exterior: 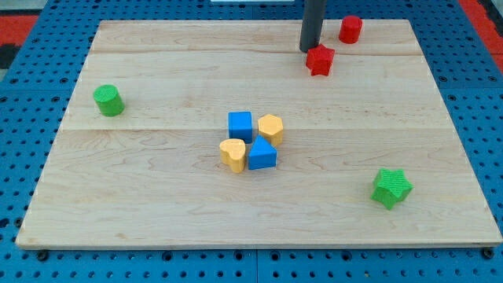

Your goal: Push the red star into the green star

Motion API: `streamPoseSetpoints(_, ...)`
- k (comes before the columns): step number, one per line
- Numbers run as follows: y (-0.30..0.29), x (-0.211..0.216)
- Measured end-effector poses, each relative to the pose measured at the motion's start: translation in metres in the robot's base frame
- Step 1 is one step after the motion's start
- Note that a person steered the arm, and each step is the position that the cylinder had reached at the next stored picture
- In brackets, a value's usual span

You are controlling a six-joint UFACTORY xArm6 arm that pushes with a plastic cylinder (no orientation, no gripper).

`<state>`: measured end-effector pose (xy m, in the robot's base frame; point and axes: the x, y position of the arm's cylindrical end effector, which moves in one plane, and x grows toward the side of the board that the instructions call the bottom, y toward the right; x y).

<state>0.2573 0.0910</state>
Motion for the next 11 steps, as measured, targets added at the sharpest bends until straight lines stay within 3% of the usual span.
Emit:
streamPoseSetpoints(1,-0.002,-0.019)
streamPoseSetpoints(3,0.011,0.120)
streamPoseSetpoints(4,0.026,0.163)
streamPoseSetpoints(5,0.014,0.132)
streamPoseSetpoints(6,0.078,0.135)
streamPoseSetpoints(7,0.083,0.160)
streamPoseSetpoints(8,0.081,0.218)
streamPoseSetpoints(9,0.078,0.195)
streamPoseSetpoints(11,0.207,0.068)
